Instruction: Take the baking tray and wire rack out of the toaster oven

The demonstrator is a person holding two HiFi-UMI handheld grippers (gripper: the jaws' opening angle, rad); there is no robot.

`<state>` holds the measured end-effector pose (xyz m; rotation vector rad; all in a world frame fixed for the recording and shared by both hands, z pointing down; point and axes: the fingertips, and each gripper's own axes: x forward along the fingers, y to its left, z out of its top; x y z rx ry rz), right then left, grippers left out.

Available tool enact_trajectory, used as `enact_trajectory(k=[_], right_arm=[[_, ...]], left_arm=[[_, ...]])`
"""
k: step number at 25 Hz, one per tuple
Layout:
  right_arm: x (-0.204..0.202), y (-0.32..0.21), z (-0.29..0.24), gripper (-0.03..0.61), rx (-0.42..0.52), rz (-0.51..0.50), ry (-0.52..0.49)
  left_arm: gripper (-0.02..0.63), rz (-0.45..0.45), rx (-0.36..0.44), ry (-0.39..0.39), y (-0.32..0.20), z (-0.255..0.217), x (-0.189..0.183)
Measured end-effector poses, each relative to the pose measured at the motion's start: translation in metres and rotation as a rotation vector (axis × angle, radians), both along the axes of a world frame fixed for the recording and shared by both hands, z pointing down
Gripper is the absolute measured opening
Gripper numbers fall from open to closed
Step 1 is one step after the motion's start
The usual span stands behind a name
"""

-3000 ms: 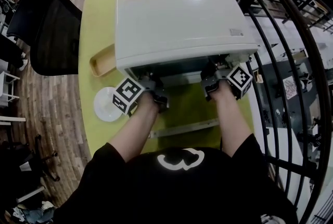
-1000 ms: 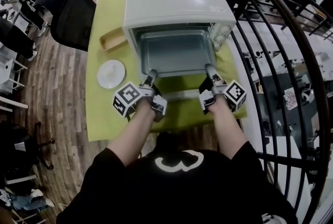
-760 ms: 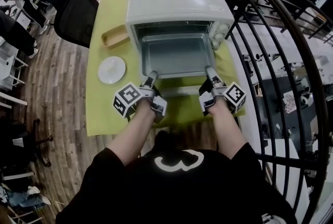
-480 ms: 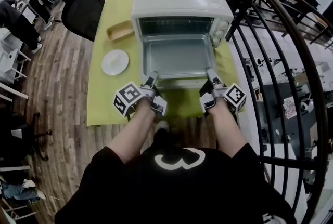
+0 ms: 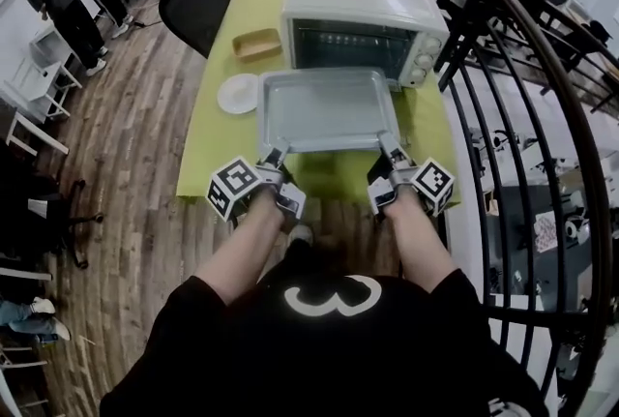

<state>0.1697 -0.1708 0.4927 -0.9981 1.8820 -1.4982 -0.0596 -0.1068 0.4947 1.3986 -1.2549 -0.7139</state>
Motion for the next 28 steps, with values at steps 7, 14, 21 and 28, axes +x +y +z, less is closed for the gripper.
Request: enact_trajectory(k=[7, 14, 21, 28], right_arm=[[-0.066, 0.035, 0.004, 0.107, 0.001, -0.106, 0.000], [-0.134, 0.050, 0.012, 0.110, -0.036, -0.202, 0.002], [-0.192, 0.068, 0.018, 0.110, -0.096, -0.217, -0.005], [-0.246, 0.091, 0.036, 0.114, -0.136, -0.205, 0.025]], left_arm=[[0.104, -0.095, -0.014, -0.006, 0.058, 0.005, -0.059], [0.104, -0.173, -0.042, -0.019, 0.091, 0.006, -0.119], [0.109, -0.191, -0.090, -0.016, 0.111, 0.011, -0.175], [0.110, -0.153, -0.130, -0.006, 0.126, 0.029, -0.233]])
